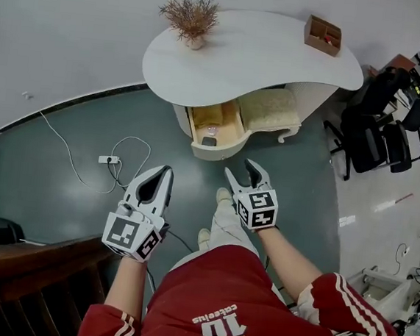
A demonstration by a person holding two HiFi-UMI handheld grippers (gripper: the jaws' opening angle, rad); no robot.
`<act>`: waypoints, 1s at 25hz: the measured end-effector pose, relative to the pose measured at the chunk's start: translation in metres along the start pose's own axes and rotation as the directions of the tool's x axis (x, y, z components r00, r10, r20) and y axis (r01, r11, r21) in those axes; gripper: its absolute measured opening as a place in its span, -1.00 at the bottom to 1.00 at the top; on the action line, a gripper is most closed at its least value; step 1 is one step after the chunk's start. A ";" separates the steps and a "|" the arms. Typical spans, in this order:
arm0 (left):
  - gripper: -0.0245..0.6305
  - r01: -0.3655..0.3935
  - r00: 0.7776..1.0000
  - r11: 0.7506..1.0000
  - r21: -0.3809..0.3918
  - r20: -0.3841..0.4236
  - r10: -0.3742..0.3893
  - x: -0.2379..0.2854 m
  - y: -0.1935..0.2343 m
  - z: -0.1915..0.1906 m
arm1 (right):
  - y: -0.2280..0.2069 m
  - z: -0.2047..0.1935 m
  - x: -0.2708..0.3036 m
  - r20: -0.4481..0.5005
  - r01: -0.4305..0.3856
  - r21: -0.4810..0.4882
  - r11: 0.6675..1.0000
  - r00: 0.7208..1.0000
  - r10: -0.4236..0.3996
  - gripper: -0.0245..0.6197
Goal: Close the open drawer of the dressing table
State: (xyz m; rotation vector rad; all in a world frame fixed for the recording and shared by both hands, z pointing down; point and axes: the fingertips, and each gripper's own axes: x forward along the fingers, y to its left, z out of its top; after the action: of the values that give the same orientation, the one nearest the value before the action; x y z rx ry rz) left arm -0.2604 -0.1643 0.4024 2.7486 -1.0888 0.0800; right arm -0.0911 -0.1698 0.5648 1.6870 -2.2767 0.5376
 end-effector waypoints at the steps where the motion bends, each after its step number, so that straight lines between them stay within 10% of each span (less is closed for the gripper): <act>1: -0.93 -0.001 1.000 1.000 0.000 -0.013 0.001 0.007 0.000 -0.003 | -0.003 -0.010 0.009 -0.020 -0.002 0.001 1.000 1.000 0.002 -0.24; 25: -0.93 0.033 0.975 0.998 0.045 -0.221 -0.023 0.114 0.009 -0.050 | -0.058 -0.198 0.160 -0.327 0.048 0.096 0.994 0.945 -0.014 -0.29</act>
State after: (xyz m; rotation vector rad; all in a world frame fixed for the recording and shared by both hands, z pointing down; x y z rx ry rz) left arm -0.1824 -0.2374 0.4661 2.7153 -1.0003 0.4021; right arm -0.0856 -0.2358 0.8173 1.5405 -2.0132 0.8700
